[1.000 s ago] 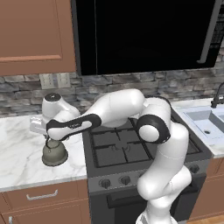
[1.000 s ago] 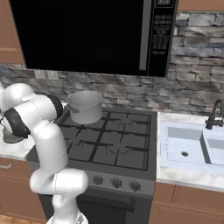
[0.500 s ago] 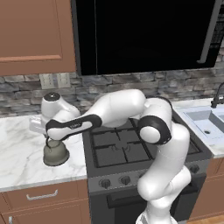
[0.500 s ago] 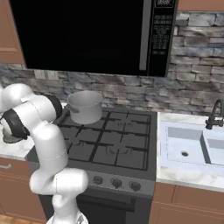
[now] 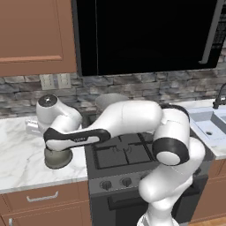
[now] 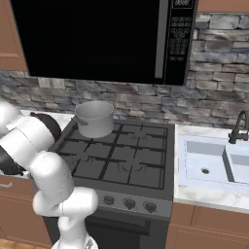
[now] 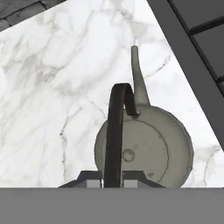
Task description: Pick the kettle from the counter and place it on a stove burner. Then turn the burner on.
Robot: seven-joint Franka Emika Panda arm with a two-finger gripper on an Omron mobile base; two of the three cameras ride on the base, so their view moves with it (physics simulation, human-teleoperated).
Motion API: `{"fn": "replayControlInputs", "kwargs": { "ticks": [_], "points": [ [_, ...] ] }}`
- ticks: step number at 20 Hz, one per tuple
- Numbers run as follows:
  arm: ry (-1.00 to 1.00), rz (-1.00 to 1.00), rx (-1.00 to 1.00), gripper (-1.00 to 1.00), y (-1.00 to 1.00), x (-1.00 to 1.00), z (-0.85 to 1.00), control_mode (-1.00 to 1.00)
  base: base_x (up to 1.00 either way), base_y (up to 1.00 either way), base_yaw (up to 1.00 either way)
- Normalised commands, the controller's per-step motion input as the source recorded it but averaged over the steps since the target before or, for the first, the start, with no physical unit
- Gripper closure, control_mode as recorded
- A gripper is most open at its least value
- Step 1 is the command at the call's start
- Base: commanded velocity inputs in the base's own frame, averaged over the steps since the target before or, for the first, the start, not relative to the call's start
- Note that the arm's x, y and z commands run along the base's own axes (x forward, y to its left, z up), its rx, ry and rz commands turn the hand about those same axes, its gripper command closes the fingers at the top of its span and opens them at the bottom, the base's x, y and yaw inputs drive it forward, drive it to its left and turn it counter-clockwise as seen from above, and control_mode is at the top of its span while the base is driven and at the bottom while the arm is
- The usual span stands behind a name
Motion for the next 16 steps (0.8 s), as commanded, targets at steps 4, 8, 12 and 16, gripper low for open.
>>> {"fn": "replayControlInputs", "kwargs": {
  "ticks": [4,8,12,16],
  "points": [
    [-0.05,0.0,0.0,1.0,-0.52,-0.76,0.4,-1.0,0.0,0.0,0.0],
    [0.0,0.0,0.03,1.0,-0.62,-0.68,0.51,-1.0,0.0,0.0,0.0],
    [0.0,-0.01,0.07,1.0,-0.42,-0.38,0.36,-1.0,0.0,0.0,0.0],
    [0.0,0.0,0.0,1.0,0.0,0.0,0.0,-1.0,0.0,0.0,0.0]
  ]
}}
